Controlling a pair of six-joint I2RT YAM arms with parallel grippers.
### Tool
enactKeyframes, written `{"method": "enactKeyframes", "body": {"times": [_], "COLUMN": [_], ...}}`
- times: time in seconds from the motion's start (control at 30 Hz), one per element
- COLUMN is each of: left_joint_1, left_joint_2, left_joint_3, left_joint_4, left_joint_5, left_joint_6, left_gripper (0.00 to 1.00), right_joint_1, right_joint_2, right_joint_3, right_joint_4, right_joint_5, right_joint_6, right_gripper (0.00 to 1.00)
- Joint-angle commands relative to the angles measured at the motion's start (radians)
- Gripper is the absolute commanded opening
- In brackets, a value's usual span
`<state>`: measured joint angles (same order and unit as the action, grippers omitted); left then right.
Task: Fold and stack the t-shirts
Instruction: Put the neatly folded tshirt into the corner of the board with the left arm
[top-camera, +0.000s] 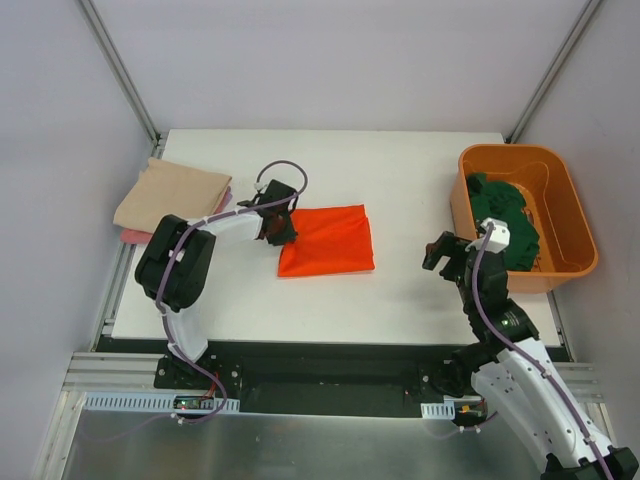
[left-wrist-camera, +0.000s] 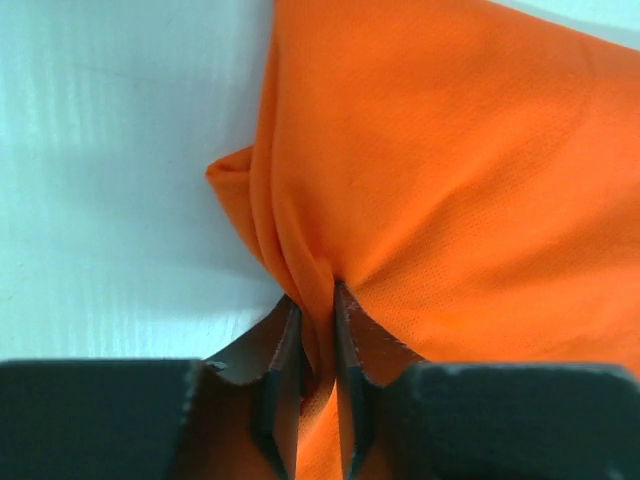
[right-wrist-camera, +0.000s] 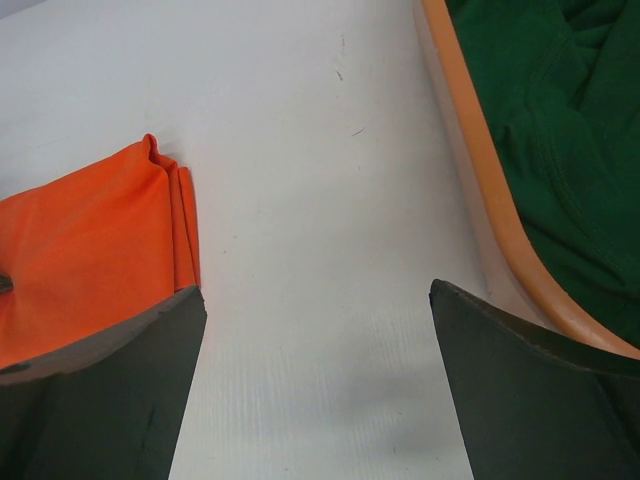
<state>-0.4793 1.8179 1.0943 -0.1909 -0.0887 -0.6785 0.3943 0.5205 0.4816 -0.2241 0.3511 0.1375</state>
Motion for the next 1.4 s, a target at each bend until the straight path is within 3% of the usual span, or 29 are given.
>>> {"method": "enactKeyframes", "body": {"times": [0.0,0.27,0.43,0.53,0.7,0.9,1.13,1.37], "left_joint_1": [-0.024,-0.071,-0.071,-0.071,-0.039,0.073,0.189,0.281], "left_joint_2": [0.083,-0.054,-0.107,-0.150,-0.255,-0.299,-0.368,-0.523], "left_joint_3": [-0.007,0.078,0.113,0.095,0.016,0.091,0.119,0.119], "left_joint_4": [-0.107,-0.119,-0.114,-0.044,0.079,0.073,0.028,0.018], "left_joint_5": [-0.005,-0.259,-0.440,-0.491,-0.433,-0.335,-0.304,-0.180], "left_joint_6": [0.008,0.250,0.491,0.717,1.040,1.232,1.367,1.355], "left_gripper": [0.01,0.00,0.00,0.00,0.00,0.00,0.00,0.00], "right_joint_1": [-0.002,-0.002,-0.002,-0.002,-0.002,-0.005,-0.003,-0.003], "right_joint_2": [-0.049,-0.077,-0.047,-0.045,-0.069,-0.080,-0.025,0.044], "right_joint_3": [-0.008,-0.002,0.015,0.020,0.011,0.009,0.008,0.014], "right_joint_4": [0.002,-0.029,-0.040,-0.049,-0.052,-0.054,-0.032,-0.012], "right_joint_5": [0.086,0.100,0.058,0.074,0.092,0.104,0.126,0.132], "right_joint_6": [-0.006,-0.035,-0.071,-0.081,-0.087,-0.116,-0.119,-0.119], "right_gripper": [0.96,0.96,0.96,0.96,0.96,0.96,0.96,0.96]}}
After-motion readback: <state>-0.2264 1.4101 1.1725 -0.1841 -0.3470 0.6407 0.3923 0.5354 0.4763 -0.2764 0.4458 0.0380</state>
